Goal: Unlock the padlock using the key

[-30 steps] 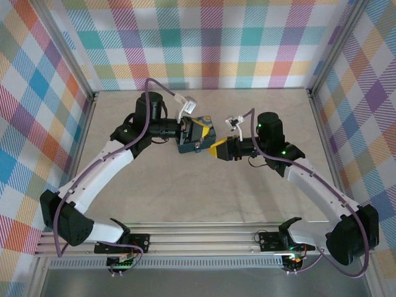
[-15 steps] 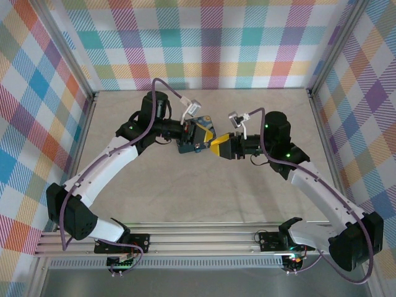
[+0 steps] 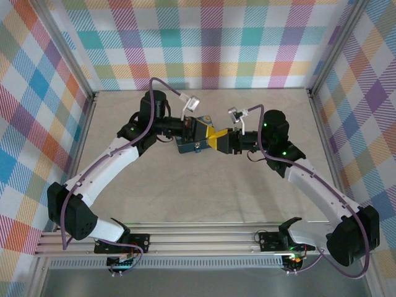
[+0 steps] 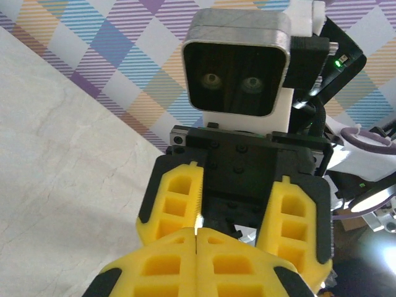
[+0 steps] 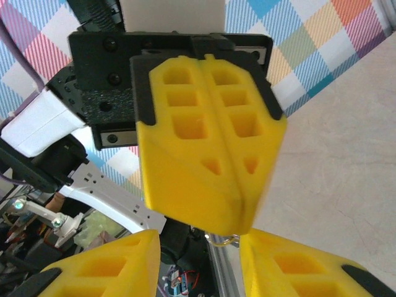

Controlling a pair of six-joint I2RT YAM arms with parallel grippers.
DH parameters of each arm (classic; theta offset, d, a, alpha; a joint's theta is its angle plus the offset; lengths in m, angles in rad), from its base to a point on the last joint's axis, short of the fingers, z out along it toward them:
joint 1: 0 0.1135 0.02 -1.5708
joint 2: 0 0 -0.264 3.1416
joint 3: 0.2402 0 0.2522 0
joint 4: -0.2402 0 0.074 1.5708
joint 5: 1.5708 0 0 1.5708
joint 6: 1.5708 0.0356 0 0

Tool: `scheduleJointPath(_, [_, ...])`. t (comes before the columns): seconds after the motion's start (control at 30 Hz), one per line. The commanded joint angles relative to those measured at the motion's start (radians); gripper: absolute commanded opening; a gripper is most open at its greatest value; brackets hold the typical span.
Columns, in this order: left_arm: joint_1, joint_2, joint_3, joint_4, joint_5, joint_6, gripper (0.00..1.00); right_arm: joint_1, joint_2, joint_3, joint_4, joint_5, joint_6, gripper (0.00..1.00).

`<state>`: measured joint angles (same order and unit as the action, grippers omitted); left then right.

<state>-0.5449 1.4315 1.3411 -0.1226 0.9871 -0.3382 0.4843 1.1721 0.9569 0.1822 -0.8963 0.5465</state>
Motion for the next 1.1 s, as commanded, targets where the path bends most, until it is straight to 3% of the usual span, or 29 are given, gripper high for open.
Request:
scheduleJointPath(0.0, [0.01,-0.032,-0.009,0.032,0.027,-0.023,0.0,0.004,0.001,-0.017,0.036,0.025,0.006,0.38])
scheduleJointPath(0.27, [0.007,-0.036,-0.039,0.074,0.043,-0.057,0.0,0.003,0.019,-0.046,0.16,0.037,0.102,0.35])
scheduleJointPath(0.43, [0.005,-0.044,-0.05,0.082,0.045,-0.068,0.0,0.004,0.049,-0.05,0.206,0.028,0.139,0.22])
scheduleJointPath(0.57, [0.001,-0.049,-0.061,0.09,0.034,-0.074,0.0,0.003,0.07,-0.059,0.262,0.009,0.173,0.02])
scheduleJointPath(0.77, [-0.004,-0.054,-0.076,0.12,0.011,-0.099,0.0,0.004,0.074,-0.091,0.321,0.022,0.205,0.0])
scheduleJointPath(0.9, [-0.006,-0.064,-0.09,0.153,-0.024,-0.125,0.07,0.004,0.072,-0.111,0.343,0.037,0.219,0.0])
scheduleJointPath(1.07, [-0.004,-0.086,-0.105,0.156,-0.083,-0.135,0.37,0.004,0.064,-0.132,0.35,0.059,0.215,0.0])
